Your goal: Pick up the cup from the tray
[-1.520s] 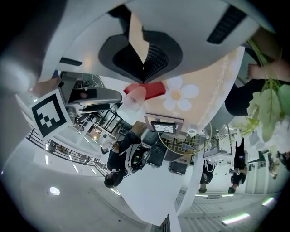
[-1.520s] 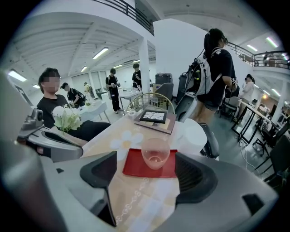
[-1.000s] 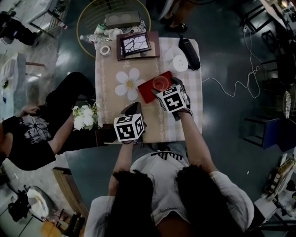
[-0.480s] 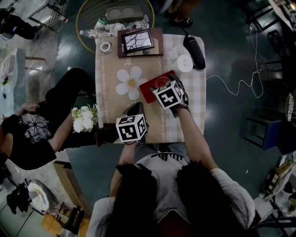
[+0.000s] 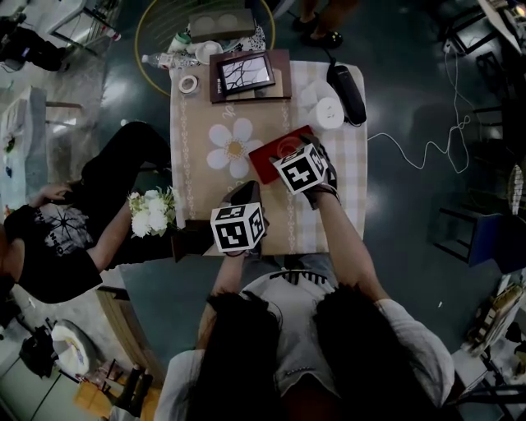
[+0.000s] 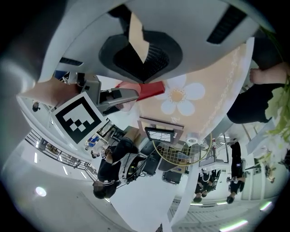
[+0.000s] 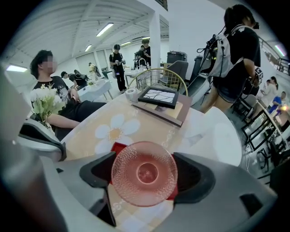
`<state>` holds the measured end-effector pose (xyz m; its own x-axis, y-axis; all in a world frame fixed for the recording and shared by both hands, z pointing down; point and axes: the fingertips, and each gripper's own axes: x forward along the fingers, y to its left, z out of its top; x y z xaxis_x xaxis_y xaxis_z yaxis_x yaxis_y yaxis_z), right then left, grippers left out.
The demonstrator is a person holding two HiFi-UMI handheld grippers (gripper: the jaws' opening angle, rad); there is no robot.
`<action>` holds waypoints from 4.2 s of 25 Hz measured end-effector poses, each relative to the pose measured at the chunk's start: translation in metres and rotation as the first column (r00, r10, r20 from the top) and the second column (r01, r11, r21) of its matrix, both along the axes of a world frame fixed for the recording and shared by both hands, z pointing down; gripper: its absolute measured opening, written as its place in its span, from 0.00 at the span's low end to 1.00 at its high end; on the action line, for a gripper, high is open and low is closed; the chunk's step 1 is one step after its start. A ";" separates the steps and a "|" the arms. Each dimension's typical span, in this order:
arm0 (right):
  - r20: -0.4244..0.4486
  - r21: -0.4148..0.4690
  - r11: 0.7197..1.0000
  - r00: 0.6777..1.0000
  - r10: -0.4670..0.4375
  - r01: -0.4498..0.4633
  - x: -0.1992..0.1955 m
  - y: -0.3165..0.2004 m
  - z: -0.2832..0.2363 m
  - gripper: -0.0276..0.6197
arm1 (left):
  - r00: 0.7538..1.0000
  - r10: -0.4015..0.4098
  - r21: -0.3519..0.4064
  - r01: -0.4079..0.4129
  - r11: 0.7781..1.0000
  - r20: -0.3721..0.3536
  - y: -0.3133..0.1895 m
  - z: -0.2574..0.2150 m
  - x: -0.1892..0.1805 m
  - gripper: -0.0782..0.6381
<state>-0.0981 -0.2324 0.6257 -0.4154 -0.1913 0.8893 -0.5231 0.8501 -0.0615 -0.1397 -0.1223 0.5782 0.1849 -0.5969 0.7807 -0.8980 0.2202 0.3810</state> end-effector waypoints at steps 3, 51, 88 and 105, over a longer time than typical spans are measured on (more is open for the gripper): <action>0.007 0.005 1.000 1.000 -0.004 0.003 0.001 0.002 -0.007 0.65 | 1.000 0.001 0.004 -0.001 1.000 0.003 -0.001 -0.002 -0.001 0.12; -0.060 -0.034 0.981 0.981 0.187 -0.189 0.143 0.087 0.009 0.65 | 0.969 0.248 0.030 -0.248 0.968 0.008 0.020 -0.007 0.095 0.12; 0.298 0.154 0.915 0.901 0.316 -0.372 0.157 0.093 -0.109 0.40 | 0.964 0.261 0.124 -0.264 0.956 0.042 0.042 -0.034 0.103 0.12; 0.265 0.201 0.923 0.926 0.270 -0.327 0.149 0.147 -0.099 0.05 | 0.968 0.246 0.187 -0.252 0.950 0.051 0.068 -0.048 0.101 0.12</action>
<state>0.0514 -0.0857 0.5265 -0.4908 -0.5318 0.6901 -0.7507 0.6601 -0.0253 -0.0388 -0.0539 0.5300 0.3274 -0.6725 0.6637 -0.9253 -0.0860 0.3693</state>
